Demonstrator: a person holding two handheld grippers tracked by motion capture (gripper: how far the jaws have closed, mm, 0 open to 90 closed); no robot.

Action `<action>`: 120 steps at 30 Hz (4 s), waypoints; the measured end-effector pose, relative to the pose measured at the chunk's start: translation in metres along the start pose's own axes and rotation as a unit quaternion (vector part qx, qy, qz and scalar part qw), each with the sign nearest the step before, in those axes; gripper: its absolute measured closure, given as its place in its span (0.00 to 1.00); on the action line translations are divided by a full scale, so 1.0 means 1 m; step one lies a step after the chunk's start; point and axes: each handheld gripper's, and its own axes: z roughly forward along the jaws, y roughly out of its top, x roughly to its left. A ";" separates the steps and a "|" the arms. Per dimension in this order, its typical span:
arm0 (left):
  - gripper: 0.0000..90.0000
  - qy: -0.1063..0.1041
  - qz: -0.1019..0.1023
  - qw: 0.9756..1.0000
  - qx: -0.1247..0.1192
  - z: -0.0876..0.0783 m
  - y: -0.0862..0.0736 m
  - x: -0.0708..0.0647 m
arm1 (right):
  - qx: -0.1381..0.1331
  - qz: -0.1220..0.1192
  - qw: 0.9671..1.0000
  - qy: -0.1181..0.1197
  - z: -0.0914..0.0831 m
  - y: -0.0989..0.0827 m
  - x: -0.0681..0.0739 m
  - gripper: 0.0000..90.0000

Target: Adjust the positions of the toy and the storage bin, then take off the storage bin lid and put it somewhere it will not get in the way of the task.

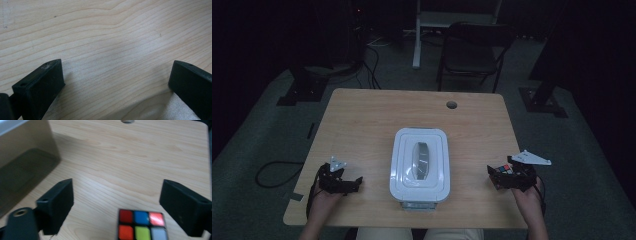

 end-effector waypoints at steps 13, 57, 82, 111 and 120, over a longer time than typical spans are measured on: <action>0.01 0.000 0.000 1.000 0.000 0.000 0.000 0.000 | -0.046 -0.064 0.995 0.055 0.021 0.006 0.029 0.16; 0.01 -0.018 0.022 1.000 0.000 -0.001 -0.001 0.001 | 0.076 -0.075 0.992 0.064 0.080 -0.048 0.053 0.15; 0.02 -0.076 0.058 0.993 -0.069 -0.077 0.051 -0.040 | 0.076 -0.071 0.993 0.060 0.078 -0.049 0.054 0.15; 0.02 -0.243 0.144 0.952 -0.116 -0.086 0.112 -0.115 | 0.076 -0.072 0.993 0.060 0.078 -0.049 0.054 0.15; 0.07 -0.264 0.161 0.945 -0.103 -0.070 0.126 -0.135 | 0.076 -0.072 0.993 0.060 0.078 -0.049 0.054 0.15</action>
